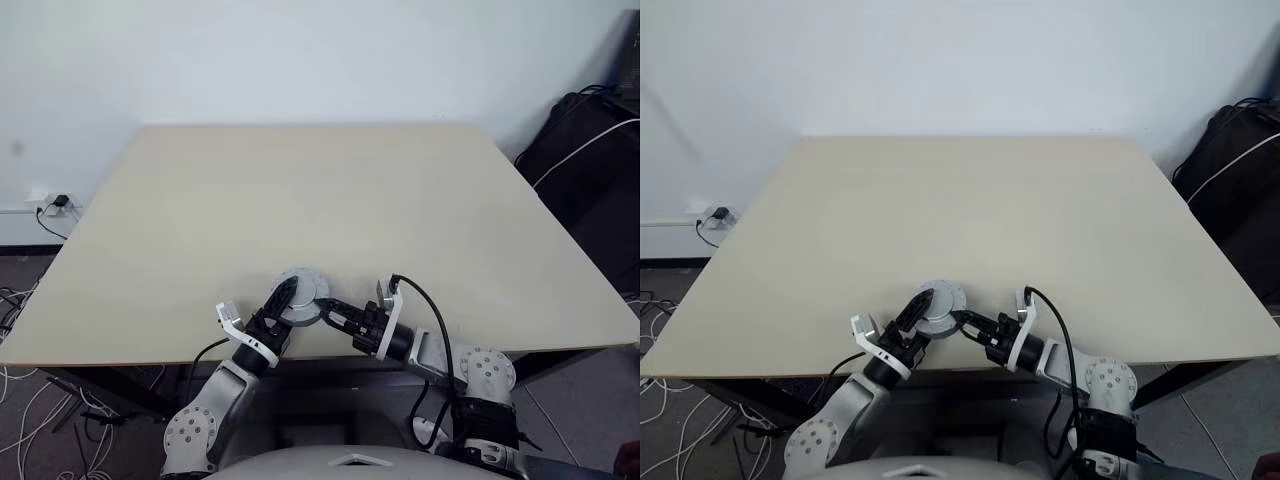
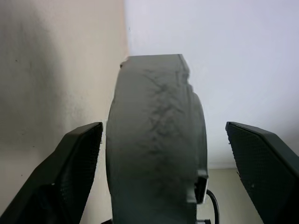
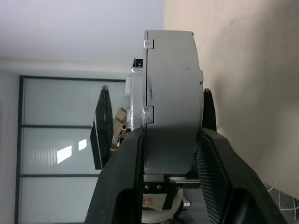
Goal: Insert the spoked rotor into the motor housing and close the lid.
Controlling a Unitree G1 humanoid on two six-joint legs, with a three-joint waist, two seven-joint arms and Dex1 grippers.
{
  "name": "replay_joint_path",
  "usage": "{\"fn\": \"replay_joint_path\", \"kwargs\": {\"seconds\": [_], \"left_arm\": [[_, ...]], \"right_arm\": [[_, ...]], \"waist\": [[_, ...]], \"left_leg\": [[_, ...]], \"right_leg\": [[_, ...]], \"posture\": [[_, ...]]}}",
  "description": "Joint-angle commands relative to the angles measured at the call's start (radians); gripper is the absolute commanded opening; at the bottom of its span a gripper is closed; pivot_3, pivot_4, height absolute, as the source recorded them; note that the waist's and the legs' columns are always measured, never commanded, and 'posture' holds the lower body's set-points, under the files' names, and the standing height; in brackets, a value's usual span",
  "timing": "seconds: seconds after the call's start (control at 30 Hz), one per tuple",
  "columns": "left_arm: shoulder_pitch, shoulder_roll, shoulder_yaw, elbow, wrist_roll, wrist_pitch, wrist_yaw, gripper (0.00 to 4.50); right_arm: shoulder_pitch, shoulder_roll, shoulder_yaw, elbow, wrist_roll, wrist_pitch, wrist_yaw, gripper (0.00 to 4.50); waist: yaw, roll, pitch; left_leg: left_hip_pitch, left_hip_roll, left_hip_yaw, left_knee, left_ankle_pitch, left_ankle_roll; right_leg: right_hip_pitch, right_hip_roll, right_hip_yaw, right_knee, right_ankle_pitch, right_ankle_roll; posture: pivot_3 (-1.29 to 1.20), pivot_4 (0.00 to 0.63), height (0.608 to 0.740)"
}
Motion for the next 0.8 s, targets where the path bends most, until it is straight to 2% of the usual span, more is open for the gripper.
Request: {"fn": "replay_joint_path", "kwargs": {"seconds": [0.03,0.2,0.6,0.63,0.8], "left_arm": [[-0.01,-0.11,-0.019,-0.004,-0.019,-0.001,-0.006,3.58],[-0.012,-0.107,-0.021,-0.002,-0.02,-0.004,-0.006,2.07],[-0.013,-0.1,-0.026,-0.005,-0.018,-0.011,-0.008,2.08],[-0.013,-0.1,-0.027,-0.005,-0.018,-0.012,-0.009,2.08],[-0.011,-0.101,-0.028,-0.008,-0.014,-0.019,-0.009,2.08]], "right_arm": [[-0.018,0.004,0.006,-0.053,0.061,-0.011,0.01,1.27],[-0.016,0.0,0.01,-0.053,0.068,-0.02,0.004,1.27],[0.002,-0.028,0.067,-0.11,0.014,-0.103,0.046,1.27],[0.003,-0.031,0.071,-0.112,0.013,-0.108,0.049,1.99],[0.011,-0.058,0.077,-0.118,0.02,-0.108,0.047,3.58]], "waist": [[0.0,0.0,0.0],[0.0,0.0,0.0],[0.0,0.0,0.0],[0.001,0.0,0.0],[0.001,0.0,0.0]], "left_leg": [[0.0,0.0,0.0,0.0,0.0,0.0],[0.0,0.0,0.0,0.0,0.0,0.0],[0.0,0.0,0.0,0.001,0.0,0.0],[0.0,0.0,0.0,0.001,0.0,0.0],[0.0,0.0,0.0,0.001,0.0,0.0]], "right_leg": [[0.0,0.0,0.0,0.0,0.0,0.0],[0.0,0.0,0.0,0.0,0.0,0.0],[0.0,0.0,0.0,0.0,0.0,0.0],[0.0,0.0,0.0,0.0,0.0,0.0],[0.0,0.0,0.0,0.0,0.0,0.0]], "posture": [[0.0,0.0,0.74],[0.0,0.0,0.74],[0.0,0.0,0.74],[0.0,0.0,0.74],[0.0,0.0,0.74]]}}
